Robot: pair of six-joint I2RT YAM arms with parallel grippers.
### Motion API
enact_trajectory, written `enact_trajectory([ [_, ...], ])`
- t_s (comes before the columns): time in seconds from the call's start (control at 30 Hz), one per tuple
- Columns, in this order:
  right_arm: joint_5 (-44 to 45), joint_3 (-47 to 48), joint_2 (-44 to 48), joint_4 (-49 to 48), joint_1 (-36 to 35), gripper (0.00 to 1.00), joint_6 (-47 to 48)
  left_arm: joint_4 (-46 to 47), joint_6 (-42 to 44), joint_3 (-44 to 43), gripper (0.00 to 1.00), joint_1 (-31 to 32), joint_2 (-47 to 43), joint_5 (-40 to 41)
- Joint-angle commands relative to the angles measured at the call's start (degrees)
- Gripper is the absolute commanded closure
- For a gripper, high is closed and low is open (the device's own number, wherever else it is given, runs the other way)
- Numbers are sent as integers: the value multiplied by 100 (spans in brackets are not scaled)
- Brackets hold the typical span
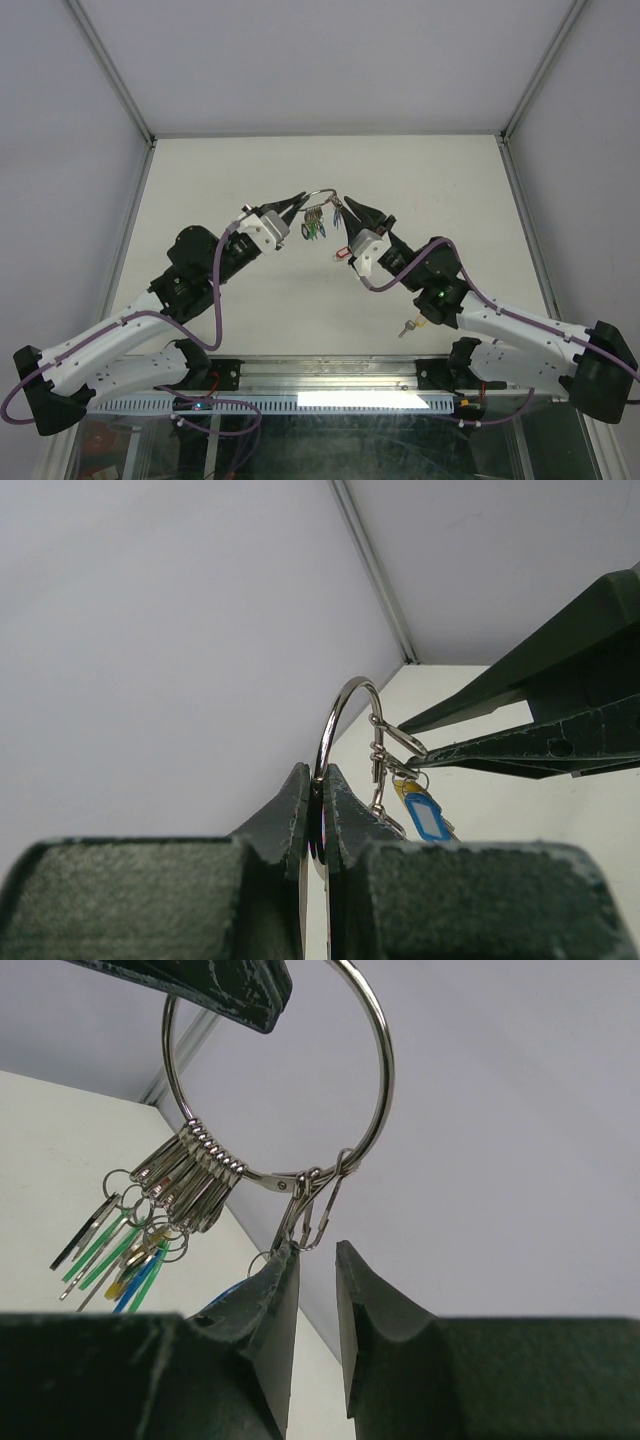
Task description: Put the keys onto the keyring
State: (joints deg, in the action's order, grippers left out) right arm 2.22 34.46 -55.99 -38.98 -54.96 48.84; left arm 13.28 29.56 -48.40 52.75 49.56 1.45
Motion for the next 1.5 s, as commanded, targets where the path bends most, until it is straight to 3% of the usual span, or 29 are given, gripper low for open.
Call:
enact_trajectory([
  [0.0,-15,303,-52,-563,-21,76,-147,463,-72,-306,100,-54,2,-141],
  [0.33,-23,292,-185,-736,-24,75,-171,465,-73,-307,100,-54,2,-148],
  [0.63,-36,264,-111,-790,-24,85,-292,467,-90,-297,100,-54,2,-159],
  [1.0,-194,188,-71,-1003,-24,89,-426,465,-97,-276,100,-49,-7,-173],
  [1.47,-230,206,-161,-1133,-24,86,-467,465,-117,-280,100,-52,11,-234],
])
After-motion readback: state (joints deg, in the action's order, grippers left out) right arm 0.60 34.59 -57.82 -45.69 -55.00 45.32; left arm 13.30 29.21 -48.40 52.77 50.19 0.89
